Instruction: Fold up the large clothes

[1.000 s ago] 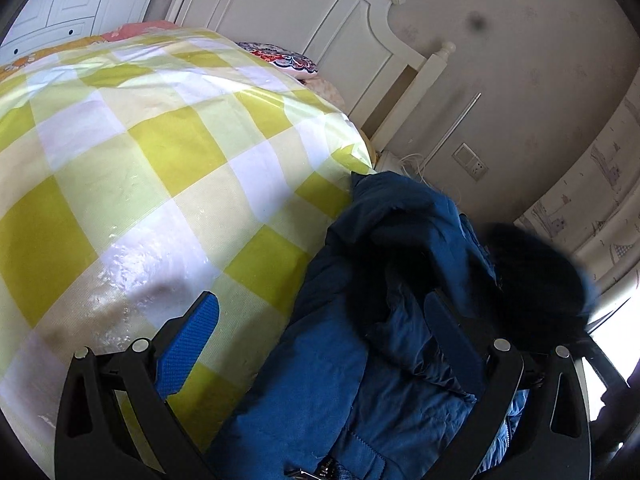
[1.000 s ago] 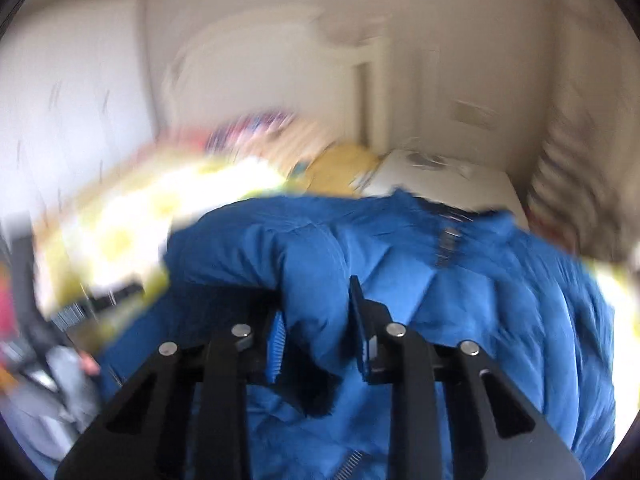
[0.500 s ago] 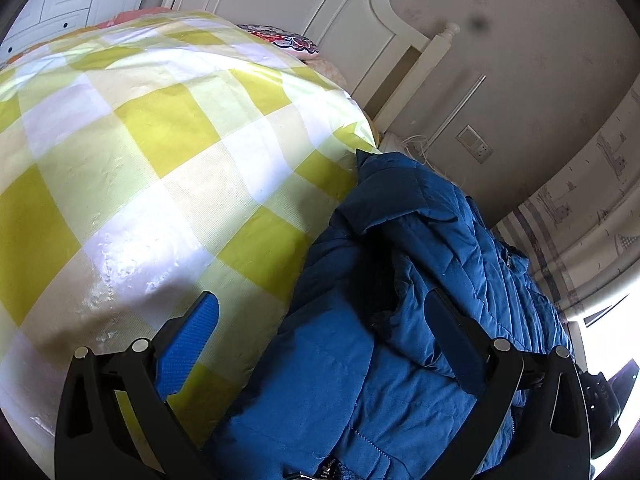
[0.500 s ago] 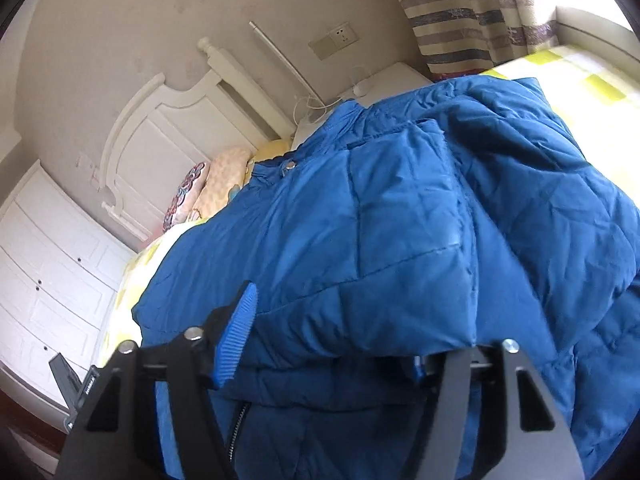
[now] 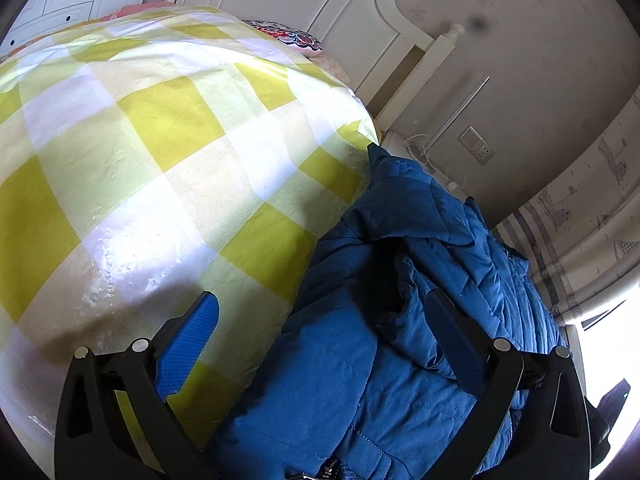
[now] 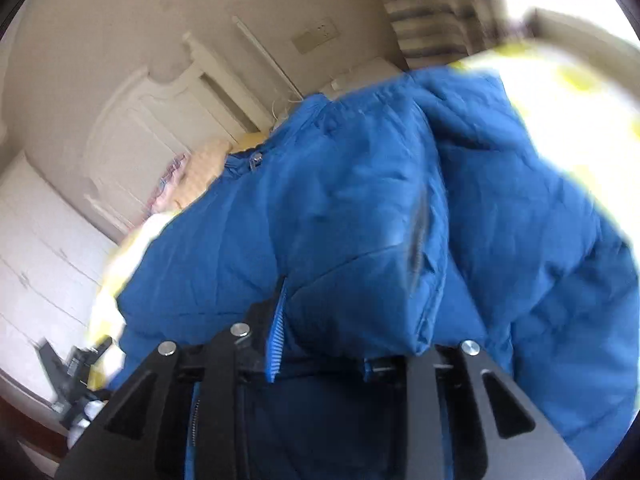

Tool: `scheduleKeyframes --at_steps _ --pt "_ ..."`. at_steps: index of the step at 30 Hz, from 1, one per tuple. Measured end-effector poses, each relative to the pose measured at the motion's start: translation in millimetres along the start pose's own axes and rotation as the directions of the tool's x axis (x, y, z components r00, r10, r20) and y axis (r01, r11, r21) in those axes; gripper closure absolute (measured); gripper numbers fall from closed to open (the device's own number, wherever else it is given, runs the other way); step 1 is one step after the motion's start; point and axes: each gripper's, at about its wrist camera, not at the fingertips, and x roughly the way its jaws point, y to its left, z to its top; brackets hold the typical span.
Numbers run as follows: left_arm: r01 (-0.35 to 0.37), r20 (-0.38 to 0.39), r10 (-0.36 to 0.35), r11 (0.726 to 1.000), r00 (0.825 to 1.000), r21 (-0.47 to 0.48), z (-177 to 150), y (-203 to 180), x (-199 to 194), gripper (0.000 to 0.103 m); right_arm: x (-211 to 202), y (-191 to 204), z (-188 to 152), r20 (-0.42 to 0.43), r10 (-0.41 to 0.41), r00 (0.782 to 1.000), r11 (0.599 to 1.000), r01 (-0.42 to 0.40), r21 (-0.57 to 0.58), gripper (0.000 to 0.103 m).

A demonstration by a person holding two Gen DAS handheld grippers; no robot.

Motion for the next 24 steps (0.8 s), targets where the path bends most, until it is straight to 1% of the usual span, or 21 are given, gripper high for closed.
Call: scheduleKeyframes --at_steps 3,4,5,6,7,8,9,10,11,12,13,14,15,16,17,18,19,20,22,24 --pt "0.002 0.001 -0.002 1.000 1.000 -0.007 0.9 0.6 0.0 0.004 -8.9 13.2 1.4 0.035 -0.032 0.999 0.998 0.034 -0.052 0.075" --pt "0.001 0.001 -0.001 1.000 1.000 -0.004 0.9 0.4 0.1 0.004 -10.3 15.1 0.9 0.030 -0.039 0.999 0.998 0.040 -0.055 0.069" --pt "0.002 0.001 -0.002 1.000 1.000 -0.003 0.7 0.3 0.0 0.004 -11.8 14.7 0.6 0.016 -0.048 0.999 0.998 0.049 -0.047 0.056" --pt "0.004 0.001 -0.004 1.000 1.000 -0.004 0.9 0.6 0.0 0.005 -15.2 10.9 0.3 0.013 -0.056 0.998 0.998 0.056 -0.021 0.051" --pt "0.006 0.001 -0.006 1.000 1.000 -0.006 1.0 1.3 -0.1 0.005 -26.4 2.8 0.7 0.062 -0.075 0.995 0.997 0.073 0.025 0.050" --pt "0.005 0.000 -0.005 1.000 1.000 -0.005 1.0 1.7 0.0 0.004 -39.8 -0.9 0.5 0.126 -0.127 0.984 0.991 0.121 0.054 0.048" --pt "0.004 0.000 -0.004 1.000 1.000 -0.003 0.9 1.8 0.1 0.004 -57.5 0.5 1.7 0.214 -0.205 0.955 0.979 0.197 0.059 0.048" --pt "0.004 -0.001 -0.004 1.000 1.000 -0.002 1.3 2.2 0.3 0.004 -68.4 5.4 3.2 0.273 -0.243 0.931 0.970 0.240 0.046 0.048" --pt "0.003 -0.002 -0.003 1.000 1.000 0.000 1.8 2.9 0.6 0.004 -80.8 14.7 6.0 0.341 -0.265 0.902 0.961 0.277 0.016 0.048" --pt "0.001 -0.003 -0.001 1.000 1.000 0.002 1.8 2.2 0.7 0.004 -88.0 27.3 9.9 0.381 -0.248 0.890 0.958 0.284 -0.039 0.048" --pt "0.000 -0.004 0.000 1.000 1.000 0.006 1.9 1.6 1.2 0.004 -86.8 39.6 12.4 0.386 -0.229 0.894 0.954 0.285 -0.092 0.046" --pt "0.000 -0.005 0.001 1.000 1.000 0.009 1.7 0.5 1.4 0.004 -81.6 55.7 15.6 0.377 -0.212 0.902 0.941 0.292 -0.169 0.045" --pt "0.000 -0.005 0.000 1.000 1.000 0.009 1.8 0.7 1.4 0.004 -70.9 74.7 17.0 0.358 -0.193 0.913 0.915 0.299 -0.270 0.044" --pt "0.002 -0.004 -0.002 1.000 1.000 0.008 1.5 0.5 1.0 0.004 -61.1 85.3 19.1 0.338 -0.182 0.923 0.898 0.296 -0.326 0.044" --pt "0.004 -0.003 -0.004 1.000 1.000 0.006 1.4 1.1 0.7 0.004 -49.2 93.0 18.6 0.311 -0.192 0.931 0.879 0.304 -0.367 0.045" --pt "0.007 -0.002 -0.007 1.000 1.000 0.003 1.2 1.7 0.4 0.004 -31.8 97.8 19.1 0.263 -0.225 0.938 0.857 0.319 -0.404 0.045" --pt "0.009 -0.001 -0.009 1.000 1.000 0.001 0.8 1.7 0.2 0.004 -19.4 98.3 20.2 0.225 -0.254 0.941 0.845 0.329 -0.422 0.045" --pt "0.012 0.000 -0.012 1.000 1.000 -0.002 0.8 2.3 0.0 0.004 -3.0 94.3 19.5 0.174 -0.298 0.938 0.827 0.345 -0.443 0.045" --pt "0.019 0.001 -0.019 1.000 1.000 -0.003 0.2 2.6 -0.7 0.004 25.8 75.6 13.8 0.102 -0.386 0.917 0.799 0.387 -0.459 0.044" --pt "0.032 0.017 -0.033 0.999 0.999 0.009 -0.1 1.1 -5.0 0.004 33.0 64.5 6.2 0.110 -0.353 0.929 0.808 0.362 -0.465 0.043"
